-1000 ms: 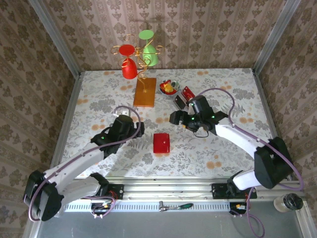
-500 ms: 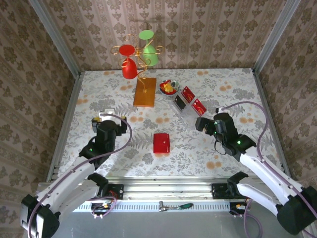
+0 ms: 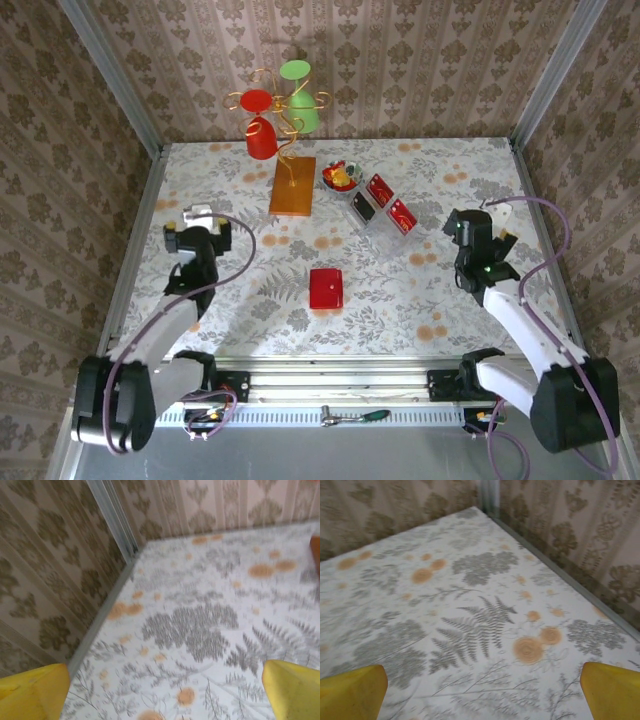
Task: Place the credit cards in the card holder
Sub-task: Reset both arms
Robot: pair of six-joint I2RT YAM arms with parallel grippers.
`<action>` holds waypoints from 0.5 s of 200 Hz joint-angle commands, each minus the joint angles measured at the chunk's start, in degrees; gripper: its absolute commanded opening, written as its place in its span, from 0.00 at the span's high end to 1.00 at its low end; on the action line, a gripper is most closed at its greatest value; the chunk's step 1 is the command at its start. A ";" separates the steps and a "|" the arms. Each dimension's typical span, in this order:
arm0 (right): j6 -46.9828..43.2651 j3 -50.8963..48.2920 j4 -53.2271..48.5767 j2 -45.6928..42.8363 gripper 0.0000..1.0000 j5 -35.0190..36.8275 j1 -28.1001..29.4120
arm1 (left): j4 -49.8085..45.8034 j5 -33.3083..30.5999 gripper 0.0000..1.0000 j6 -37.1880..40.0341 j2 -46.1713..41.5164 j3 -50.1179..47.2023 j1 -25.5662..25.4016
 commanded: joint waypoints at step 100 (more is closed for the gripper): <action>-10.34 -8.35 31.33 15.80 0.00 0.90 -1.20 | 29.53 4.89 0.00 2.97 18.26 -4.92 2.45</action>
